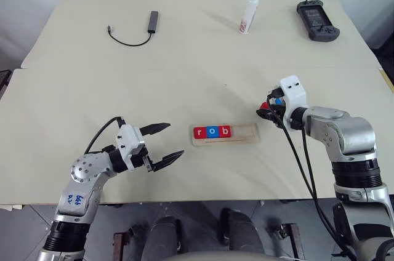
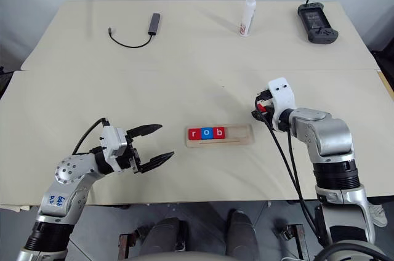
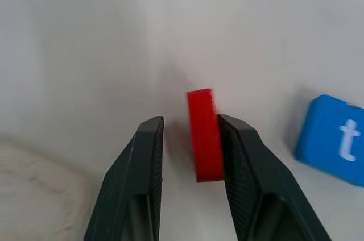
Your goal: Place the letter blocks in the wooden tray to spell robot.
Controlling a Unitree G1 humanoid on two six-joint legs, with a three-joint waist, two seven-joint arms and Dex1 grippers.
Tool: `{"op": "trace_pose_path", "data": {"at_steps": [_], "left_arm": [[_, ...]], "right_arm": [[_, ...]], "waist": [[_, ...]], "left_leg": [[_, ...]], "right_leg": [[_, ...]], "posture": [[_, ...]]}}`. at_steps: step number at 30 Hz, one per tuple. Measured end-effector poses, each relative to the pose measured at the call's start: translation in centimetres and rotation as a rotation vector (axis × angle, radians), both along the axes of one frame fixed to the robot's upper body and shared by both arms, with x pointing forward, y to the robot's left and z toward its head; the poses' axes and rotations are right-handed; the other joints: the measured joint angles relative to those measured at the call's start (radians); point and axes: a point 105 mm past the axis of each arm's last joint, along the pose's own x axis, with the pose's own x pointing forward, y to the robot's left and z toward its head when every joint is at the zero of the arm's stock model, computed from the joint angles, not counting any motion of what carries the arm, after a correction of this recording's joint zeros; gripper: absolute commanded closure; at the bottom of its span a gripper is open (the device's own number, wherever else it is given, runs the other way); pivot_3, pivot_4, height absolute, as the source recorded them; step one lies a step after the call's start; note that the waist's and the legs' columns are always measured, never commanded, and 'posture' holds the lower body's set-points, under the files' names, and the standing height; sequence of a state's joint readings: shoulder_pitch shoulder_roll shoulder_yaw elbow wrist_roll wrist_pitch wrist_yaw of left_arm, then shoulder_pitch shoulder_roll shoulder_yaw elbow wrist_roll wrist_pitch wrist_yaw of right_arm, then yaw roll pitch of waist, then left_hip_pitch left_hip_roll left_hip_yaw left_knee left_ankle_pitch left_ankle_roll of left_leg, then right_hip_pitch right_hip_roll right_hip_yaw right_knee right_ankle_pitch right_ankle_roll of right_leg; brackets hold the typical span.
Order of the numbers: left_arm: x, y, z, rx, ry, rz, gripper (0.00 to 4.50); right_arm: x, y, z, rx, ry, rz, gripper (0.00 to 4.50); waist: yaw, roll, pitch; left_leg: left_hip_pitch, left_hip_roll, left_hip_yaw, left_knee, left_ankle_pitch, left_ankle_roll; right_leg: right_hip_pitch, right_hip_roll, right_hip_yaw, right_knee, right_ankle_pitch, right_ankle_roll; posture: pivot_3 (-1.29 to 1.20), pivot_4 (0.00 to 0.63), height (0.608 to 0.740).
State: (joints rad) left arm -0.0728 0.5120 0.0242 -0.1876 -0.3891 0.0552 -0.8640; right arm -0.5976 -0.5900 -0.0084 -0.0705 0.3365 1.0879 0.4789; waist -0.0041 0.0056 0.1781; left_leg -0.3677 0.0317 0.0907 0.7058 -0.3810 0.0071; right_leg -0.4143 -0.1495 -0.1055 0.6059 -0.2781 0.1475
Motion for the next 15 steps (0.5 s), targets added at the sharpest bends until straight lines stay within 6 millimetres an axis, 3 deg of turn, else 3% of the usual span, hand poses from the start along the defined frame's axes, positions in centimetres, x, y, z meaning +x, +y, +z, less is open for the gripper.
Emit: {"op": "trace_pose_path", "data": {"at_steps": [7, 15], "left_arm": [[0.0, 0.0, 0.0, 0.001, -0.001, -0.004, 0.00], [0.0, -0.1, 0.2, 0.003, -0.006, -0.014, 0.00]], "right_arm": [[-0.4, -0.3, -0.2, -0.038, -0.010, 0.010, 3.03], [-1.1, 0.8, 0.1, -0.016, -0.007, 0.071, 3.03]], "waist": [[0.001, 0.000, 0.000], [0.000, 0.000, 0.000]], "left_leg": [[0.000, 0.000, 0.000, 0.000, 0.000, 0.000], [0.000, 0.000, 0.000, 0.000, 0.000, 0.000]], "right_leg": [[0.000, 0.000, 0.000, 0.000, 0.000, 0.000], [0.000, 0.000, 0.000, 0.000, 0.000, 0.000]], "posture": [[0.00, 0.150, 0.740], [0.00, 0.150, 0.740]]}}
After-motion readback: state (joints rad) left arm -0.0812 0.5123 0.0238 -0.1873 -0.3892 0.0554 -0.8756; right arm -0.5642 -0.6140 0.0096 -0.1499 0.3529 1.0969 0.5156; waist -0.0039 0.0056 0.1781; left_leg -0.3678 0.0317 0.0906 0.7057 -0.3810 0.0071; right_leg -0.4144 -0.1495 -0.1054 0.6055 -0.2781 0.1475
